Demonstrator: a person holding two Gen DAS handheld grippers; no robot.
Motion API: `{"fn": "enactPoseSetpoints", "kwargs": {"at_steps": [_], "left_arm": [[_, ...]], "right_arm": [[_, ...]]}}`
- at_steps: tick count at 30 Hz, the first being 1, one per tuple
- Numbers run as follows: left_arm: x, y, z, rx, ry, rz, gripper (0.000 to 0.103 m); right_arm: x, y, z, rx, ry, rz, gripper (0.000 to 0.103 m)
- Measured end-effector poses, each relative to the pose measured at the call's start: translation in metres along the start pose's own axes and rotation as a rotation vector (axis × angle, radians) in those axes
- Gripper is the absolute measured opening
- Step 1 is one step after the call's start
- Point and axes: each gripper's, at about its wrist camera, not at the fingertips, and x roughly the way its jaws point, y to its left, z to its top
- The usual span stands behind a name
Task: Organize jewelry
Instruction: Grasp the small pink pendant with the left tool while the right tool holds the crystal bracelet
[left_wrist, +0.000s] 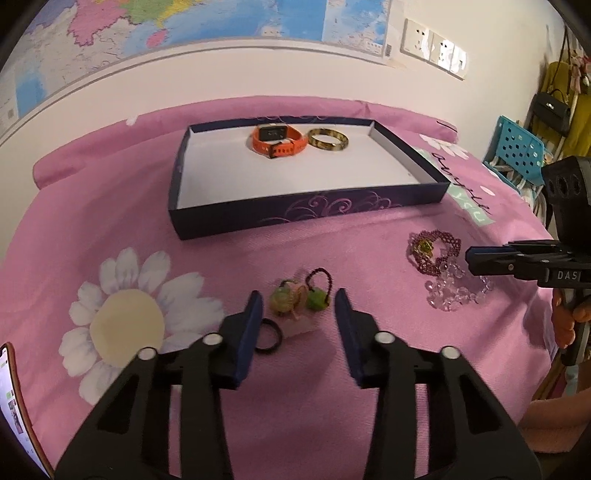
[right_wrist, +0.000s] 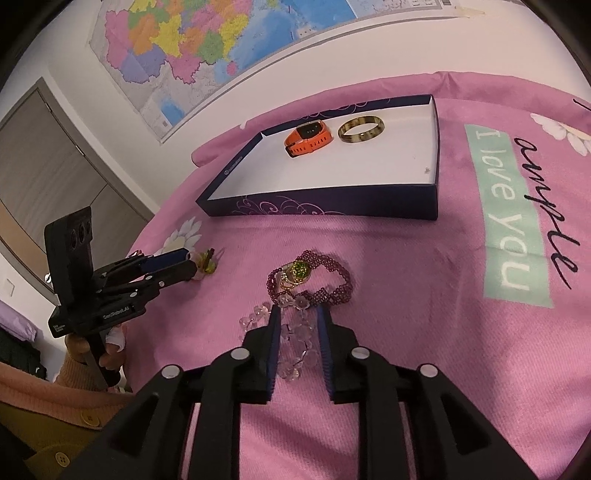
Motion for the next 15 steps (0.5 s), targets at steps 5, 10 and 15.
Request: {"fn": "enactPoseSetpoints", "kwargs": {"at_steps": [5, 10, 15], "left_arm": [[0.002, -0.007, -0.005, 0.025, 0.012, -0.011, 0.012], [0.0, -0.012, -0.013, 0.037, 0.024, -0.036, 0.01], [0.0, -0.015, -0.014, 0.045, 0.028, -0.024, 0.023]], "right_arm": [[0.002, 0.0, -0.001, 0.006, 0.004, 0.004, 0.021], [0.002, 0.001, -0.001, -0.007, 0.005, -0.001, 0.03], [0.006, 0.013, -0.003, -0.07, 0.022, -0.029, 0.041]]}}
